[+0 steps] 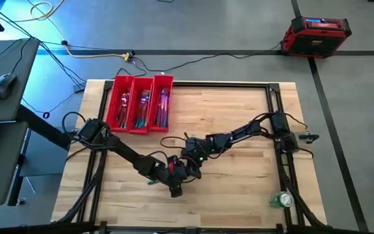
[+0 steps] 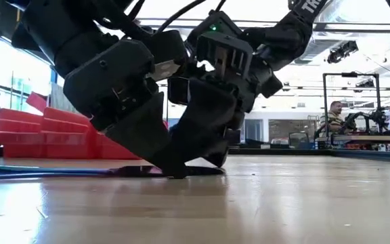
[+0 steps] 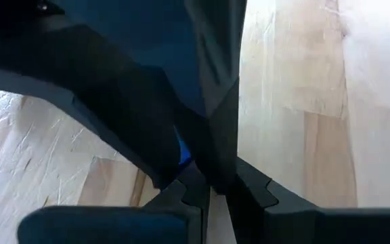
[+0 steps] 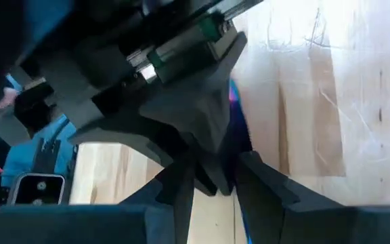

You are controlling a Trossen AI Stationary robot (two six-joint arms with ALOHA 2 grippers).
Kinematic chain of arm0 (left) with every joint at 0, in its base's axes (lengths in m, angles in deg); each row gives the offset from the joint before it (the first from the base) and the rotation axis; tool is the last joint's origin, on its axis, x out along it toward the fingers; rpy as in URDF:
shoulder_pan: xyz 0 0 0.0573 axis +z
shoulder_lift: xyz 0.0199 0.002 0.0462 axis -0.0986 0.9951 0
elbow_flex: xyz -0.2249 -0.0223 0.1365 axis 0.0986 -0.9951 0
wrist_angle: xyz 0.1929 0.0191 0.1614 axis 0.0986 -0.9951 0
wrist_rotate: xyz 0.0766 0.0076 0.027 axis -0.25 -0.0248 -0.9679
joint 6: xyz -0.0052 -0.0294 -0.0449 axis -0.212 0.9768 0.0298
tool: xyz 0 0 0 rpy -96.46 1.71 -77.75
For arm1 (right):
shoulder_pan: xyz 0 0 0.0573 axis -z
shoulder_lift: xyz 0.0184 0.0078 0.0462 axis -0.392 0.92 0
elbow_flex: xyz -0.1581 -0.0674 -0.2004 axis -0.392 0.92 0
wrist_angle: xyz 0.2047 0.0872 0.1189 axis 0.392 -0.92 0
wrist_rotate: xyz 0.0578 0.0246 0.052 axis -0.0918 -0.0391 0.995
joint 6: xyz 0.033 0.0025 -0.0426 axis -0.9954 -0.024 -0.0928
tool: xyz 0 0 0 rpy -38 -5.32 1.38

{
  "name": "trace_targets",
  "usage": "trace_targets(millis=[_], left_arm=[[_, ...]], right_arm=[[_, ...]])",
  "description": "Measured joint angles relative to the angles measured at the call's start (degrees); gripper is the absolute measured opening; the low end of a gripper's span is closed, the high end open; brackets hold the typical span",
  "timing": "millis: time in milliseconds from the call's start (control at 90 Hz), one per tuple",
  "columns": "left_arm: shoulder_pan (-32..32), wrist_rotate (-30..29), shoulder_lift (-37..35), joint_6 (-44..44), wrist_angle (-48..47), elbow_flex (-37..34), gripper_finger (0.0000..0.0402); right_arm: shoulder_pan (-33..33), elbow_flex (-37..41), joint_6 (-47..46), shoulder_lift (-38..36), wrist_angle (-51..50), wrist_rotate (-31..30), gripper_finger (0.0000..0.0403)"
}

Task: Sort silverware
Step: Put the blue knife into the right red bin

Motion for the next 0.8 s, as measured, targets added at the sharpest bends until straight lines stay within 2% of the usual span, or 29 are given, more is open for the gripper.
trace_targets(millis=[678,800], left_arm=[[-1.88,0.13,-0.46,-0.13,-1.29,0.11,0.0023],[-1.88,0.73,-0.5,-0.06,-1.8,0.11,0.0023]], right_arm=[[0.22,-4.06,2.57,0.81,-2.28,8.61,0.0091],[0.2,-4.08,2.11,0.81,-3.06,12.03,0.0091]])
